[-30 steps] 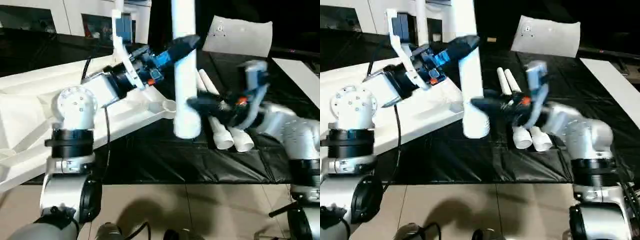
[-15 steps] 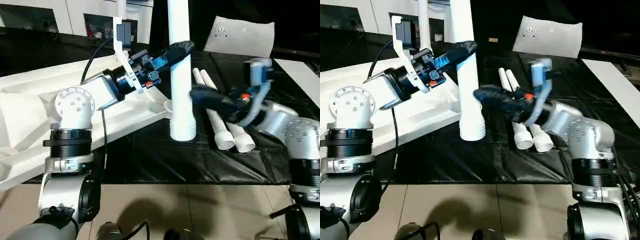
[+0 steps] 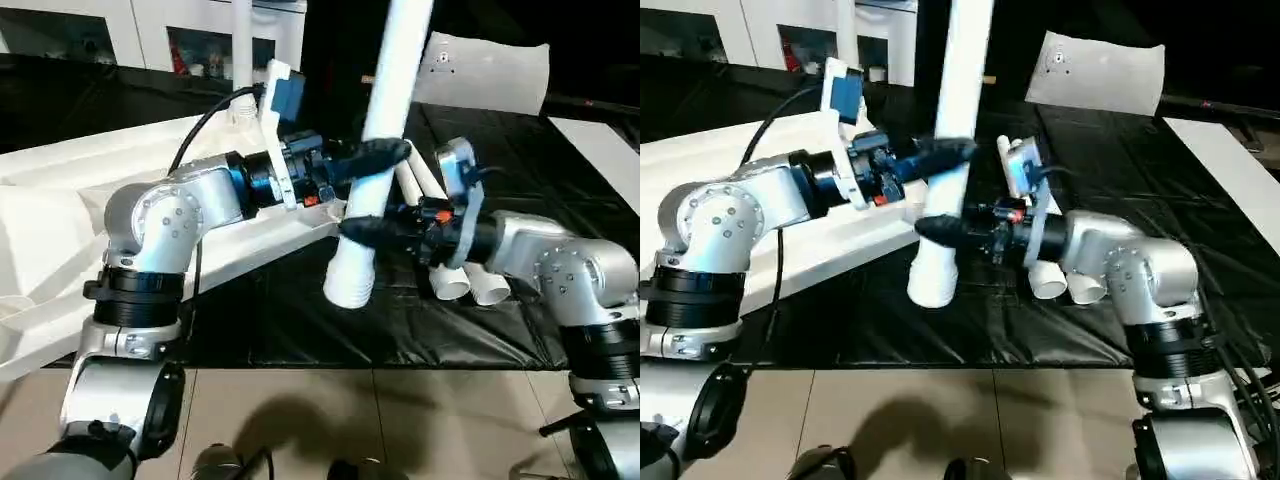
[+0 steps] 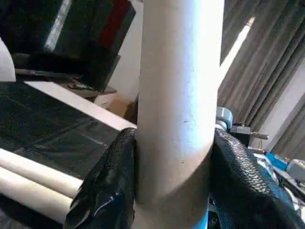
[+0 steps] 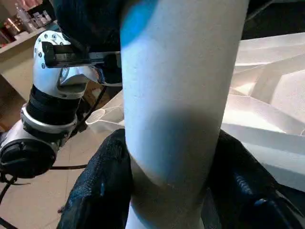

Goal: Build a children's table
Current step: Insert table leg to table base

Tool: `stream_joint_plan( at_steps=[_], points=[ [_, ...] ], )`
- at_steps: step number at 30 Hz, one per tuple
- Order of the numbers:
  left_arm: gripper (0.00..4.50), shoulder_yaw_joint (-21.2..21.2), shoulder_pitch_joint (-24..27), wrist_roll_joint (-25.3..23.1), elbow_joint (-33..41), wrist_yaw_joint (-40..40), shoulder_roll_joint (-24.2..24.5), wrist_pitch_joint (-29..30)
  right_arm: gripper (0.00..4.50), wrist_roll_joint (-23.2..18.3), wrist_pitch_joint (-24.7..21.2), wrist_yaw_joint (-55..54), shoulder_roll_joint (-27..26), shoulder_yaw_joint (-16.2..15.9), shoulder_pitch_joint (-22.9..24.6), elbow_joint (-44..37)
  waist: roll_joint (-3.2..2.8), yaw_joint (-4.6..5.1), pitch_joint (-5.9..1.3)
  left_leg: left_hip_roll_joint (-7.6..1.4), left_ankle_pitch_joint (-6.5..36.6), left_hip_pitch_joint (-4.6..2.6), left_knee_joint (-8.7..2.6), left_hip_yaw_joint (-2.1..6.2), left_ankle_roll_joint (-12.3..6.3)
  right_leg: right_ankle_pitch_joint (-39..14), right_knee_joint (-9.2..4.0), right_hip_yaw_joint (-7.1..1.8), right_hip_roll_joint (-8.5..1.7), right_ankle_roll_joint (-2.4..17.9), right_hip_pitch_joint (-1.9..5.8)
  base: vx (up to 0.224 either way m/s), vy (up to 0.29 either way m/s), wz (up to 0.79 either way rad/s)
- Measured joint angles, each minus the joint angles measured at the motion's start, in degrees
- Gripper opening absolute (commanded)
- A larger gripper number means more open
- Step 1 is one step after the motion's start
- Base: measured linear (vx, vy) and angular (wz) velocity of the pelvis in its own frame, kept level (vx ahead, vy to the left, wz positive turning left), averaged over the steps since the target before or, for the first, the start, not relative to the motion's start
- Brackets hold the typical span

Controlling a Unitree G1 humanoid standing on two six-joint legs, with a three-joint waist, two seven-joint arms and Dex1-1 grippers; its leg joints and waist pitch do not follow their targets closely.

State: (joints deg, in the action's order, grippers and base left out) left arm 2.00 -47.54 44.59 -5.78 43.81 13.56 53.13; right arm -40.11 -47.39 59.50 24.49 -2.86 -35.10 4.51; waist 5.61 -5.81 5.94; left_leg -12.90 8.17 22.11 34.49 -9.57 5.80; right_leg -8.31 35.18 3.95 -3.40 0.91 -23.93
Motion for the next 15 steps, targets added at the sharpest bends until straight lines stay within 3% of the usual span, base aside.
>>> stream_joint_plan(
  at_steps=[7, 9, 11, 15],
  points=[
    [1.85, -0.8, 0.0, -1.1, 0.0, 1.3, 0.0, -0.2, 1.88, 0.5, 0.4, 0.4, 0.4, -0.4, 1.5, -1.3, 0.00, 0.04, 0.00, 0.00, 0.0, 0.00, -0.01, 0.00, 0.00, 0.0, 0.00, 0.00, 0.00, 0.0, -0.01, 0.000, 0.000, 0.00],
    [1.85, -0.9, 0.0, -1.3, 0.0, 1.6, 0.0, -0.3, 2.44, 0.3, 0.3, 0.4, 0.3, -0.3, 1.7, -1.4, 0.00, 0.06, 0.00, 0.00, 0.0, 0.00, -0.01, 0.00, 0.00, 0.0, 0.01, 0.00, 0.00, 0.0, -0.01, 0.000, 0.000, 0.00],
    [1.85, -1.0, 0.0, -1.5, 0.0, 1.7, 0.1, -0.6, 2.61, 0.0, 0.0, 0.4, 0.2, -0.2, 1.8, -1.5, 0.00, 0.05, 0.00, 0.00, 0.0, 0.00, -0.01, 0.00, 0.00, 0.0, 0.00, 0.00, 0.00, 0.0, 0.00, 0.000, 0.000, 0.00],
    [1.85, -0.7, -0.3, -1.4, 0.0, 2.5, -0.2, -2.1, 3.00, 1.0, -0.4, 0.7, 0.3, -3.1, 3.9, -1.9, 0.00, -0.01, 0.00, 0.01, 0.0, 0.00, 0.00, 0.00, 0.00, 0.0, -0.02, 0.00, -0.01, 0.0, 0.01, 0.000, 0.000, 0.00]
  ],
)
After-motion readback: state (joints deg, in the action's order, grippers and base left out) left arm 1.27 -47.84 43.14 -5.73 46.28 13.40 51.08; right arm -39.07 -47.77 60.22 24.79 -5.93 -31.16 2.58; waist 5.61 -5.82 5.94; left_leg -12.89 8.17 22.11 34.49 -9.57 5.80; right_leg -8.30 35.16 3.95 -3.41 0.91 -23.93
